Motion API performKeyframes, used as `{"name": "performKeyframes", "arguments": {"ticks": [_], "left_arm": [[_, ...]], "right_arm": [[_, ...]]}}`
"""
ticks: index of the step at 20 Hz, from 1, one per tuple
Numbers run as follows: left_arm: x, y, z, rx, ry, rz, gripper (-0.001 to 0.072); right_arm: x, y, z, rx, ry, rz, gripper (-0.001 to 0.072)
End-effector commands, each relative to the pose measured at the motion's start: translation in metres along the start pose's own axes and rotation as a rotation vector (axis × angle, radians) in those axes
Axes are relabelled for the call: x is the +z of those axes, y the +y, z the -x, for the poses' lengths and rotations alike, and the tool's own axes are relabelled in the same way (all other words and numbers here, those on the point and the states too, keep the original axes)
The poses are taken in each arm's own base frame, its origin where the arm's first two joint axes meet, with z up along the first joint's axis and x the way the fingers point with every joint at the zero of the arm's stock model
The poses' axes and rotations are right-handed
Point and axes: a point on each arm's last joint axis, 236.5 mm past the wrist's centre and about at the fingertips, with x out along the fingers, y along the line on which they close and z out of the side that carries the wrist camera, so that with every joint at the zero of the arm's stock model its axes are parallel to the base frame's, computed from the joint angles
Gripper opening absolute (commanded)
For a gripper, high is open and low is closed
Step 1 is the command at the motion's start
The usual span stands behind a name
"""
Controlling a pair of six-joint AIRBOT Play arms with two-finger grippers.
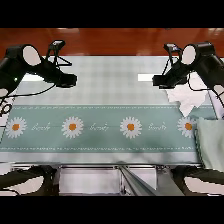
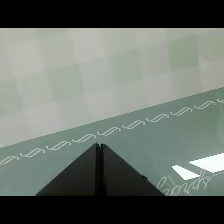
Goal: Fold the shirts.
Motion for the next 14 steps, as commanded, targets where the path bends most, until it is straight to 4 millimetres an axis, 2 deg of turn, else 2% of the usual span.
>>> {"name": "performKeyframes", "arguments": {"ticks": [1, 13, 14], "left_arm": [[-0.0002, 0.0, -0.0004, 0.0, 0.001, 0.0, 0.0024], [-0.0002, 0.0, -0.0004, 0.0, 0.001, 0.0, 0.0024], [-0.0002, -0.0001, -0.0004, 0.0, 0.001, 0.0, 0.0024]], "right_arm": [[0.0002, 0.0003, 0.0002, 0.001, -0.001, 0.0, 0.0022], [0.0003, 0.0003, 0.0002, 0.001, -0.001, 0.0, 0.0022], [0.0059, 0.0003, 0.0003, 0.001, -0.025, 0.001, 0.0022]]}}
